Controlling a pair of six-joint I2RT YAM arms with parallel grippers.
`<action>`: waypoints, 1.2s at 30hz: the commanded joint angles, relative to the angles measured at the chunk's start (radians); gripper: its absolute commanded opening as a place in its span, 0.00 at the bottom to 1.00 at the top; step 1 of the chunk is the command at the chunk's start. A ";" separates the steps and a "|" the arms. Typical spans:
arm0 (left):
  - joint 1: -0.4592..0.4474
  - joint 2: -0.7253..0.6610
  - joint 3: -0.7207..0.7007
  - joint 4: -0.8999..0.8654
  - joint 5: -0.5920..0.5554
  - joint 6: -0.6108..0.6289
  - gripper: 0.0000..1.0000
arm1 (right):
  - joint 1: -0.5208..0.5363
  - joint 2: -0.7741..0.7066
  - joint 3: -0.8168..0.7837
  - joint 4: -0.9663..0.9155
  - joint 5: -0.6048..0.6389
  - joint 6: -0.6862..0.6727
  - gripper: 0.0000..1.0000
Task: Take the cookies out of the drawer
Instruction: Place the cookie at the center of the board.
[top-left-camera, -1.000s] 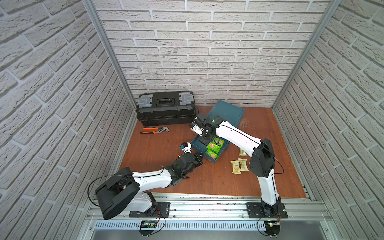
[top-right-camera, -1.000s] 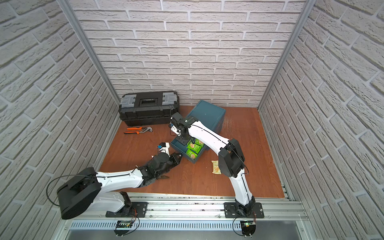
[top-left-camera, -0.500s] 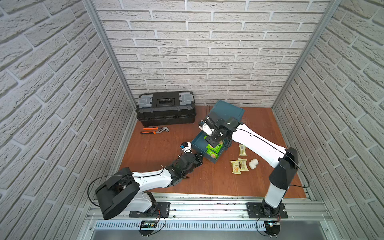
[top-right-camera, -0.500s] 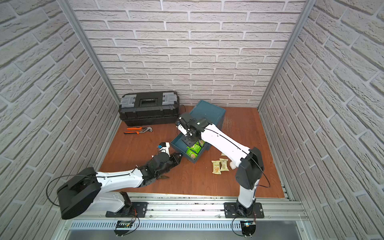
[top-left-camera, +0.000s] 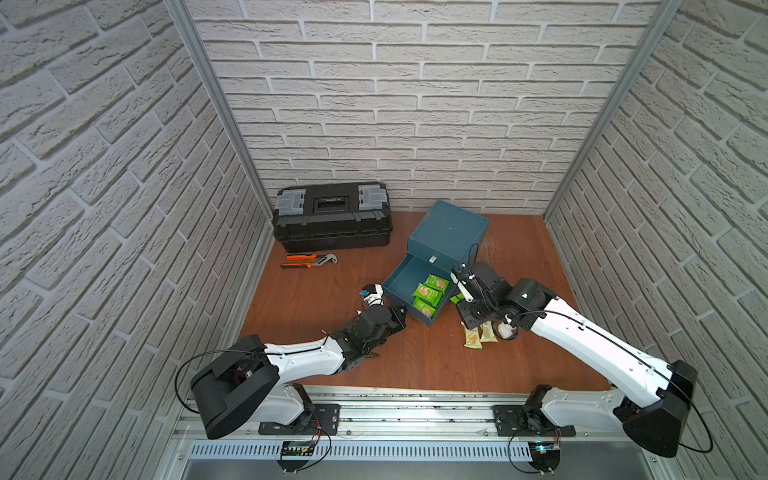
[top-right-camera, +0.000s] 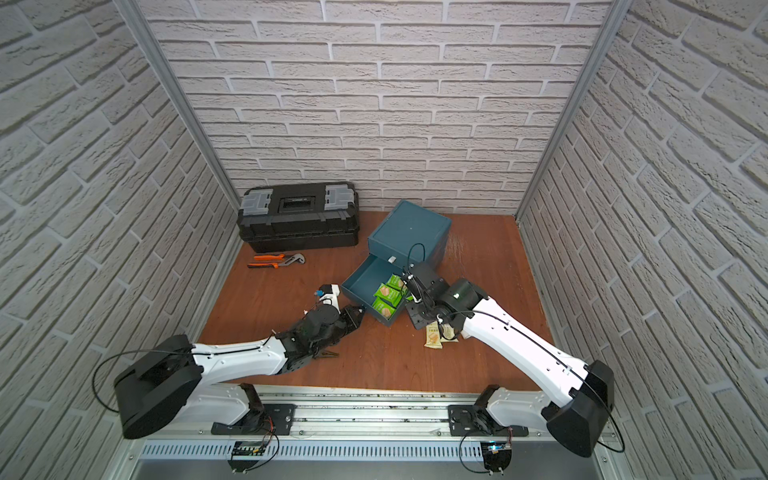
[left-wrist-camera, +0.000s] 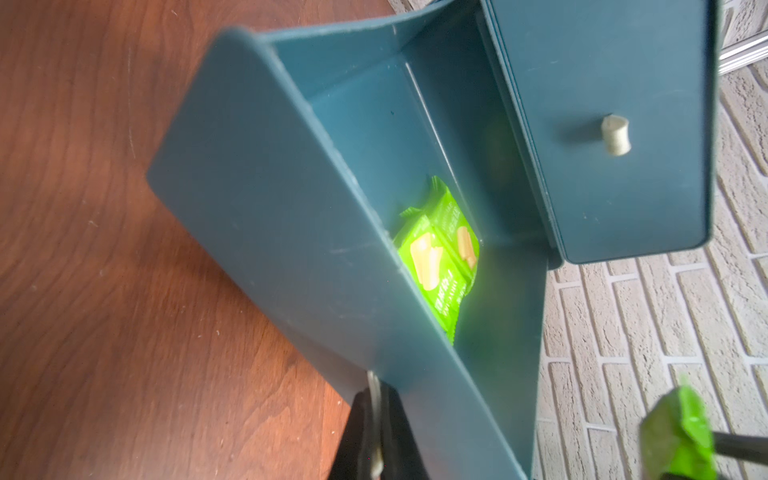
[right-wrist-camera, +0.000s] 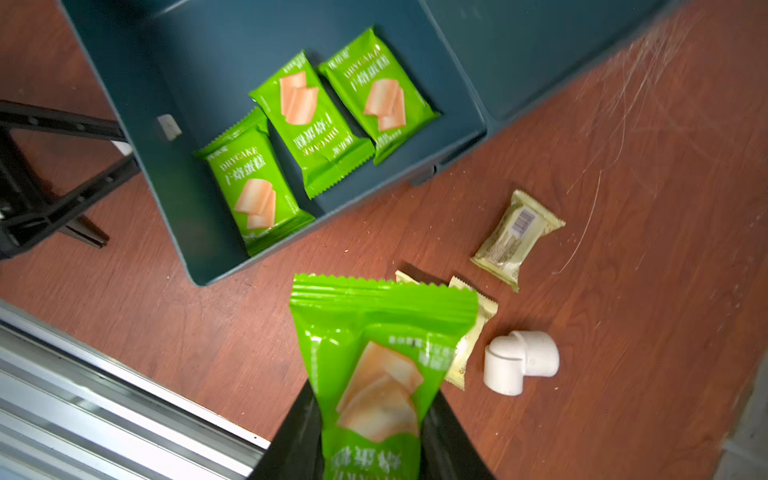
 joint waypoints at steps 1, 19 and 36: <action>0.005 0.004 0.028 0.028 -0.024 0.014 0.00 | -0.069 -0.050 -0.098 0.130 -0.006 0.125 0.32; 0.007 0.013 0.033 0.033 -0.021 0.015 0.00 | -0.439 0.223 -0.321 0.693 -0.346 0.240 0.32; 0.011 0.021 0.037 0.036 -0.013 0.016 0.00 | -0.477 0.387 -0.305 0.770 -0.286 0.215 0.47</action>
